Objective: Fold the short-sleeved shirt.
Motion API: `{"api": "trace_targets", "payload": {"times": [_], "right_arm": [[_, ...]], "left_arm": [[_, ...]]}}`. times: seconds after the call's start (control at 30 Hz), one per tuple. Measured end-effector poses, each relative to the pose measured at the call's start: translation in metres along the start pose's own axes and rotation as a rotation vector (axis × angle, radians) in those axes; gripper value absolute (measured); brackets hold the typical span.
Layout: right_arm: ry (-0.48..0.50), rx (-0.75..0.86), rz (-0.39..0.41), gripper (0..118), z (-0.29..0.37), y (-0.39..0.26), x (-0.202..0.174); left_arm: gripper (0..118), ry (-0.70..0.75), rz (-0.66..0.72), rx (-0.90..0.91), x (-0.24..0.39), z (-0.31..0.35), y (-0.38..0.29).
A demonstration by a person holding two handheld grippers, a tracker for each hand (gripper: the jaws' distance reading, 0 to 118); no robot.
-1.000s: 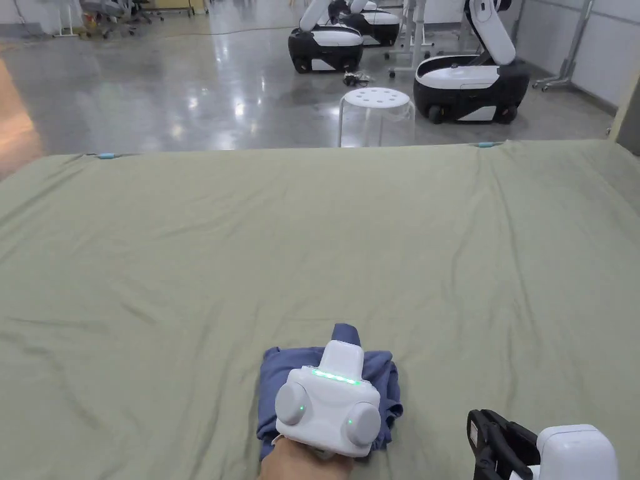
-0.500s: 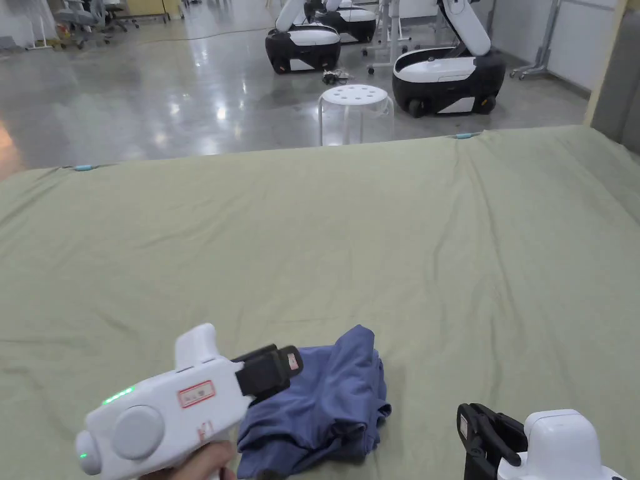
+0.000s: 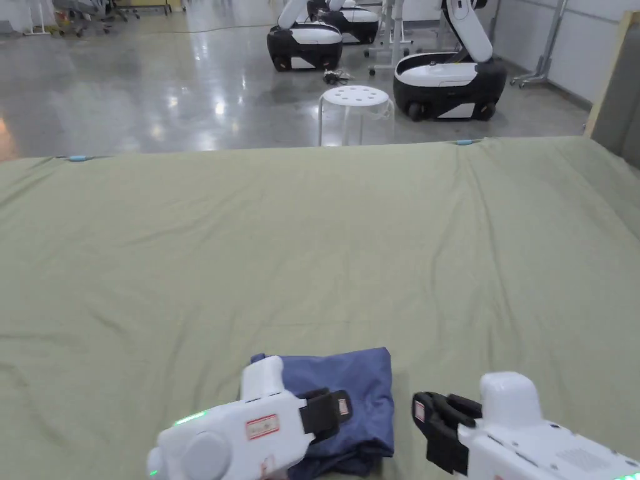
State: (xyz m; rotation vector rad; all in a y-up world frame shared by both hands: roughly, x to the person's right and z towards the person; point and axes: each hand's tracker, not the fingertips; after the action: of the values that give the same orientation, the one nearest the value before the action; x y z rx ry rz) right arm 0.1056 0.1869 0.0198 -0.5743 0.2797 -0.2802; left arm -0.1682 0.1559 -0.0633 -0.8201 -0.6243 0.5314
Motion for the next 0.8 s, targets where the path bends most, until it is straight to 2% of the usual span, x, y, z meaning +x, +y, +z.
{"api": "trace_targets", "payload": {"times": [0.07, 0.1, 0.13, 0.23, 0.27, 0.33, 0.37, 0.4, 0.43, 0.5, 0.57, 0.67, 0.77, 0.8], "right_arm": [[0.135, -0.042, -0.147, 10, -0.036, 0.006, 0.012], [0.158, -0.055, -0.232, 10, -0.056, 0.005, 0.021], [0.163, -0.103, -0.252, 10, -0.075, 0.003, 0.026], [0.277, -0.224, -0.225, 10, -0.108, -0.008, 0.035], [0.258, -0.244, -0.209, 10, -0.113, -0.012, 0.035], [0.019, -0.254, -0.072, 7, -0.117, -0.022, 0.034], [-0.004, -0.244, -0.049, 7, -0.117, -0.024, 0.036], [0.051, -0.195, -0.116, 7, -0.111, -0.026, 0.038], [0.055, -0.18, -0.17, 7, -0.109, -0.026, 0.04], [0.049, -0.19, -0.17, 7, -0.111, -0.024, 0.04], [0.049, -0.193, -0.148, 7, -0.11, -0.024, 0.04], [0.055, -0.194, -0.141, 7, -0.111, -0.022, 0.04], [0.053, -0.192, -0.116, 7, -0.111, -0.021, 0.037], [0.051, -0.19, -0.1, 7, -0.11, -0.021, 0.037]], "left_arm": [[52, 0.039, -0.029, 0.035, -0.012, 0.043, 0.005], [67, 0.033, -0.022, 0.048, -0.019, 0.063, 0.006], [77, 0.07, -0.026, 0.081, -0.031, 0.084, 0.008], [77, 0.169, 0.063, 0.125, -0.08, 0.119, 0.014], [78, 0.189, 0.107, 0.118, -0.093, 0.121, 0.015], [78, 0.201, 0.219, 0.068, -0.121, 0.113, 0.02], [78, 0.157, 0.257, 0.043, -0.128, 0.106, 0.019], [78, 0.098, 0.298, 0.02, -0.134, 0.095, 0.019], [78, 0.033, 0.327, 0.003, -0.137, 0.081, 0.018], [78, -0.105, 0.393, -0.066, -0.142, 0.041, 0.014], [78, -0.168, 0.428, -0.151, -0.141, -0.001, 0.01], [78, -0.175, 0.265, -0.075, -0.121, -0.037, 0.013], [74, 0.009, 0.117, -0.136, -0.09, -0.051, 0.018], [65, 0.094, 0.04, -0.151, -0.083, -0.049, 0.02]]}}
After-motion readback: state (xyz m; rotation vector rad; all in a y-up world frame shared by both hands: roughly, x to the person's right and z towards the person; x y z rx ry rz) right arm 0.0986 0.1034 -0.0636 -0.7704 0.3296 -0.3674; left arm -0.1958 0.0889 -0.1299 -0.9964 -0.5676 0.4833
